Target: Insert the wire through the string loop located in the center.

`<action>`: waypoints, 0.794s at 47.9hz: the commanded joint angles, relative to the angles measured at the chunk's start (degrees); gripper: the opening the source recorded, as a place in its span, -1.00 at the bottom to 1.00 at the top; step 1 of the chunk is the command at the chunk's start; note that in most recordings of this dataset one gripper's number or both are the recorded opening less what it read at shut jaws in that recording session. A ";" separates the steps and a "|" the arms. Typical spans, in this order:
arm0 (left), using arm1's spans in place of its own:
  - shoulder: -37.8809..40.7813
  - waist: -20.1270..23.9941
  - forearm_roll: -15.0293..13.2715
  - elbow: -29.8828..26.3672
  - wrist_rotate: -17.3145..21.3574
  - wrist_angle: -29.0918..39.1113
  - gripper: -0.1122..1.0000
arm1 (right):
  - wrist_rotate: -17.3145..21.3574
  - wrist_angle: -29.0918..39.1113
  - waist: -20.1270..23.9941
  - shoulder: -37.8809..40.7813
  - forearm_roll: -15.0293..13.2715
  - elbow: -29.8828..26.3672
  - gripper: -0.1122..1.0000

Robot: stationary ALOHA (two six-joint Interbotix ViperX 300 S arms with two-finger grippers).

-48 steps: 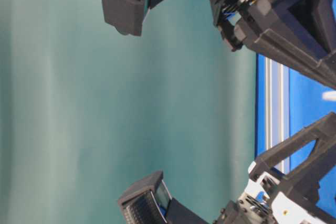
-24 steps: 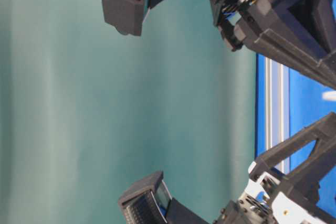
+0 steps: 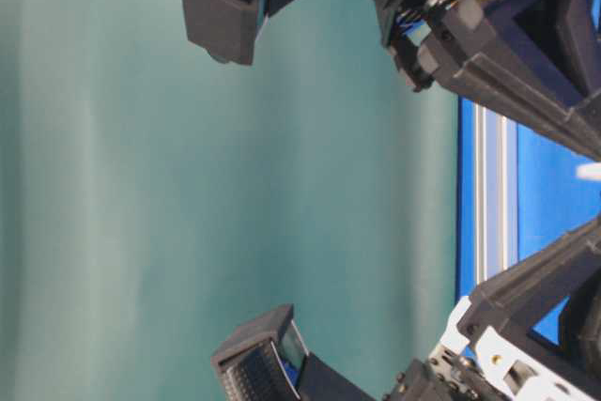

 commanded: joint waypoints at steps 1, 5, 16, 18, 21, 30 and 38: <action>-0.70 0.09 0.09 -0.88 0.09 -0.79 -0.65 | 0.09 -0.53 0.18 -0.79 0.09 -0.44 -0.82; -0.70 0.09 0.09 -0.79 0.09 -0.79 -0.65 | 0.09 -0.62 0.09 -0.79 -0.09 -0.44 -0.82; -0.70 0.09 0.09 -0.79 0.09 -0.62 -0.65 | -0.26 -0.62 0.18 -0.70 -0.44 -0.44 -0.82; -0.79 0.09 0.09 -0.79 0.09 -0.53 -0.65 | -0.35 -0.62 0.18 -0.70 -0.44 -0.44 -0.82; -0.79 0.09 0.09 -0.79 0.09 -0.53 -0.65 | -0.44 -0.44 0.18 -0.70 -0.62 -0.44 -0.82; -0.70 0.09 0.09 -0.79 0.09 -0.44 -0.65 | -0.35 -0.35 0.18 -0.79 -0.53 -0.53 -0.58; -0.88 0.09 0.09 -0.62 0.09 -0.44 -0.65 | -0.18 -0.62 0.09 -0.79 -0.35 -0.62 0.27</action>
